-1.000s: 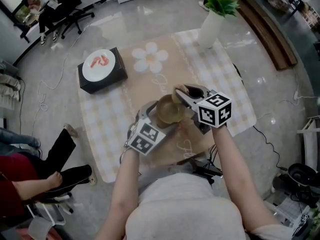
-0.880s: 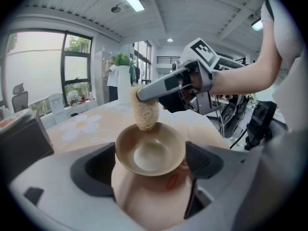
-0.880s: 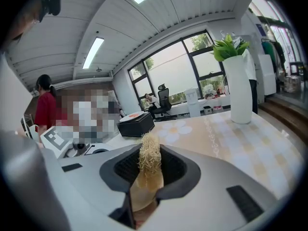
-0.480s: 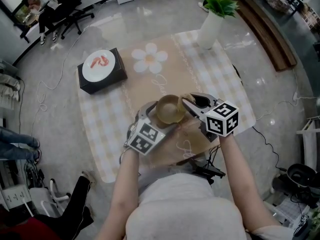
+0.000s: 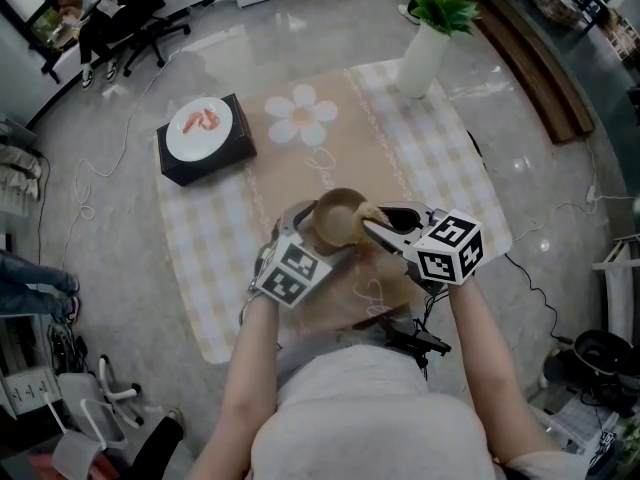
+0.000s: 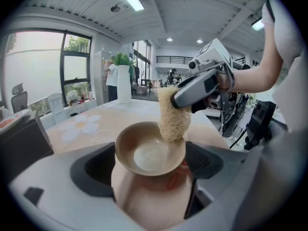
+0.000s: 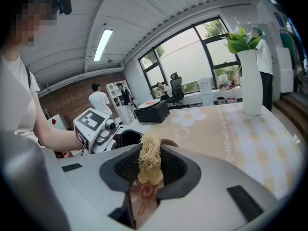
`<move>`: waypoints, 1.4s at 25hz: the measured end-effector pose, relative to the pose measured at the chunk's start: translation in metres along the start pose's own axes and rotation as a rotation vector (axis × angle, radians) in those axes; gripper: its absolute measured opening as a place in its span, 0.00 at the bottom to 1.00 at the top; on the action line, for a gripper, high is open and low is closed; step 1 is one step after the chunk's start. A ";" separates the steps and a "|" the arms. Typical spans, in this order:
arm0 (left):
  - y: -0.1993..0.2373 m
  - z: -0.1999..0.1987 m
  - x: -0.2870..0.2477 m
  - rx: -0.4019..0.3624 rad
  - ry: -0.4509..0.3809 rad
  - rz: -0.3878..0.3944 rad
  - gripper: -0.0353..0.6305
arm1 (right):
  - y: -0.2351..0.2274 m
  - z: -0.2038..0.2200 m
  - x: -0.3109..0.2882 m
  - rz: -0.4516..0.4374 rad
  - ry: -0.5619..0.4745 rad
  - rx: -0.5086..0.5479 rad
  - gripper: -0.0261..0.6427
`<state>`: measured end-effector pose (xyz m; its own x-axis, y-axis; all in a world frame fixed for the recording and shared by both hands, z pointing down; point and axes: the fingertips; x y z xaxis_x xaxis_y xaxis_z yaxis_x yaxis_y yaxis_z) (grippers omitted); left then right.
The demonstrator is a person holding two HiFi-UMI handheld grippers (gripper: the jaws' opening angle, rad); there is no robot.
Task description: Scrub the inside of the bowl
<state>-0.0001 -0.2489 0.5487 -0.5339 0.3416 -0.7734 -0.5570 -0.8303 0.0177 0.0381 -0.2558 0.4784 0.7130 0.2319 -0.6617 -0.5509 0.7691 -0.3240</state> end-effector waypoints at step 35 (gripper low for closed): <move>-0.001 -0.001 -0.001 -0.003 0.001 0.018 0.70 | 0.020 -0.042 -0.068 -0.003 0.041 0.149 0.18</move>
<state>0.0018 -0.2493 0.5488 -0.5432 0.3258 -0.7738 -0.5453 -0.8377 0.0301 -0.0395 -0.2815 0.4890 0.6945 0.2070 -0.6891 -0.4761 0.8503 -0.2244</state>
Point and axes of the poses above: the fingertips, and each gripper's own axes: x backward along the fingers, y to its left, z out of its underside, and after that the axes turned 14 degrees about y, right-handed
